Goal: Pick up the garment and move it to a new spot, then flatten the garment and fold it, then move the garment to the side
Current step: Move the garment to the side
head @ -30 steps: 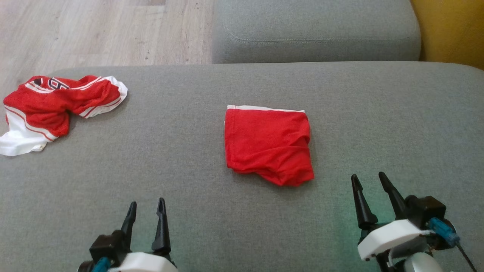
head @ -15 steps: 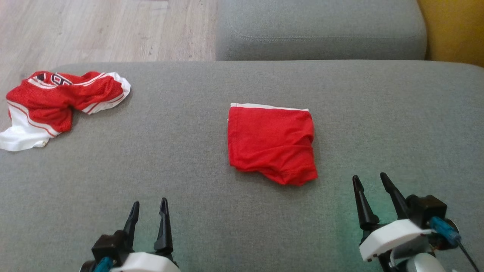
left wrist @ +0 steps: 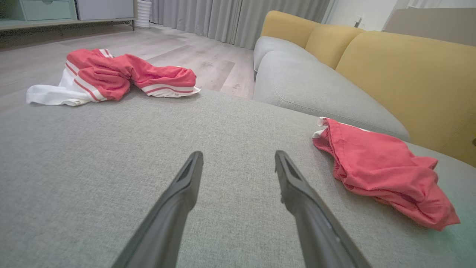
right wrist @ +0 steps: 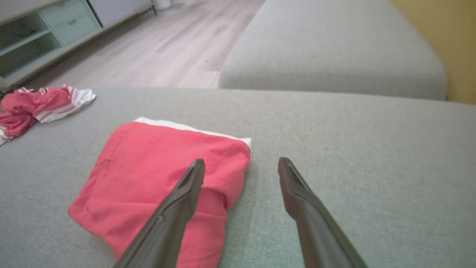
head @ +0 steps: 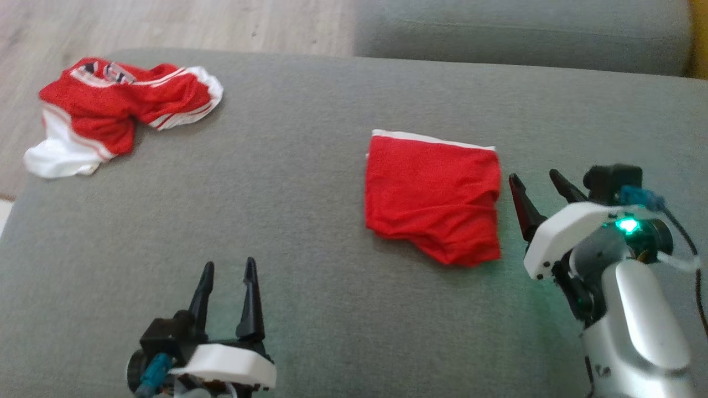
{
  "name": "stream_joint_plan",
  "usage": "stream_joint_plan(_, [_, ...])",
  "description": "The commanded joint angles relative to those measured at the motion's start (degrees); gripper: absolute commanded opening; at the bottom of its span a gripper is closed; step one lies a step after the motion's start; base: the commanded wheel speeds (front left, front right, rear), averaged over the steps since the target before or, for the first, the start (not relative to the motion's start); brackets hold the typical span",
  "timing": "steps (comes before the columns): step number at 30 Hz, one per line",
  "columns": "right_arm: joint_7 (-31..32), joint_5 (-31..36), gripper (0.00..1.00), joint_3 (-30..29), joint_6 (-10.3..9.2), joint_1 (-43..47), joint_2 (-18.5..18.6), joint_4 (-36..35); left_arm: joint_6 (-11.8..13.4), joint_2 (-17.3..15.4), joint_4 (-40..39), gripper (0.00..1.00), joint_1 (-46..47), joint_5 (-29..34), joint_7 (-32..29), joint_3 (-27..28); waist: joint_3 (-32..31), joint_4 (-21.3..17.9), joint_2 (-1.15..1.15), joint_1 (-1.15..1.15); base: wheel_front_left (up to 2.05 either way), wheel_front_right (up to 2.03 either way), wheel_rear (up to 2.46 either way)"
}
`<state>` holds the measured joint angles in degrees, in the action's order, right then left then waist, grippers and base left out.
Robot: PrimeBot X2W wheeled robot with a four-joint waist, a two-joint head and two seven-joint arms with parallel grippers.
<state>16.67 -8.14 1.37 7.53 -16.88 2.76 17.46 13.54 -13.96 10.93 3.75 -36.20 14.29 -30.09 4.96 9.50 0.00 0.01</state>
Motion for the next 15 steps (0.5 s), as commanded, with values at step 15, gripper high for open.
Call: stream_joint_plan(15, [13.26, 2.27, 1.00, -5.38, -0.04, -10.35, 0.12, 13.35, -3.18, 4.05, 0.69, 1.00, 2.68, 2.91, 0.71, 4.19, 4.74, 9.15, 0.00, -0.01, 0.00, 0.00, 0.00])
